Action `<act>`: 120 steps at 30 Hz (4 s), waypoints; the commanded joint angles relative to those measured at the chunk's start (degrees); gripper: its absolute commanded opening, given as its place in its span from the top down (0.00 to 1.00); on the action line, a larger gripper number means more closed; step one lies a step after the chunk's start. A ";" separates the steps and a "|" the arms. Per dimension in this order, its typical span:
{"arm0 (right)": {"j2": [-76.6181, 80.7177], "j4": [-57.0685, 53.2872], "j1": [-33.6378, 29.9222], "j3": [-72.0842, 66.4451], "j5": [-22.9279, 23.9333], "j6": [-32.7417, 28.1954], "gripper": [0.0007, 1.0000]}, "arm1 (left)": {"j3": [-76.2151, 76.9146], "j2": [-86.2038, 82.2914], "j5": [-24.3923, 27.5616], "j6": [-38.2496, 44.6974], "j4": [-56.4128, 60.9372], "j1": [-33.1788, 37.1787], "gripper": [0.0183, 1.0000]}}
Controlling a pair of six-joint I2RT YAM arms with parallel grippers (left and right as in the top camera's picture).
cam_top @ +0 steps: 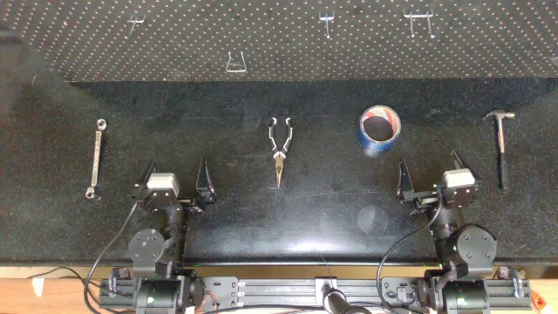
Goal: Place Tools Onto Pegboard
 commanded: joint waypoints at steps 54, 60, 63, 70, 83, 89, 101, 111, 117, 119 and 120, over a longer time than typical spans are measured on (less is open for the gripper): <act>-0.68 -0.50 0.39 -0.11 0.70 -0.63 0.02 | -0.04 -0.68 -0.22 0.79 -0.42 3.58 0.00; -0.68 -0.50 0.39 -0.11 0.70 -0.63 0.02 | -0.04 -0.68 -0.22 0.76 -0.42 3.58 0.00; -0.68 -0.50 0.39 -0.11 0.70 -0.63 0.02 | -0.04 -0.68 -0.22 0.76 -0.42 3.58 0.00; -0.68 -0.50 0.39 -0.11 0.70 -0.63 0.02 | -0.04 -0.68 -0.22 0.76 -0.42 3.58 0.00; -0.68 -0.50 0.39 -0.11 0.70 -0.63 0.02 | -0.04 -0.68 -0.20 0.76 -0.42 3.58 0.00; -0.68 -0.50 0.39 -0.11 0.70 -0.63 0.02 | -0.04 -0.68 -0.24 0.79 -0.44 3.58 0.00; -0.68 -0.50 0.39 -0.11 0.70 -0.63 0.02 | 14.27 17.75 -5.09 17.07 -15.56 5.22 0.00; -0.68 -0.50 0.39 -0.11 0.70 -0.63 0.02 | 40.06 47.45 -9.77 17.07 -45.64 7.50 0.00; -0.68 -0.50 0.39 -0.11 0.70 -0.63 0.02 | 45.53 57.83 -9.81 17.05 -48.85 15.78 0.01; -0.68 -0.50 0.39 -0.11 0.70 -0.63 0.02 | 47.06 60.46 -9.81 17.07 -49.03 19.80 0.01; -0.68 -0.50 0.39 -0.11 0.70 -0.63 0.02 | 48.13 61.99 -9.81 17.11 -49.11 22.14 0.01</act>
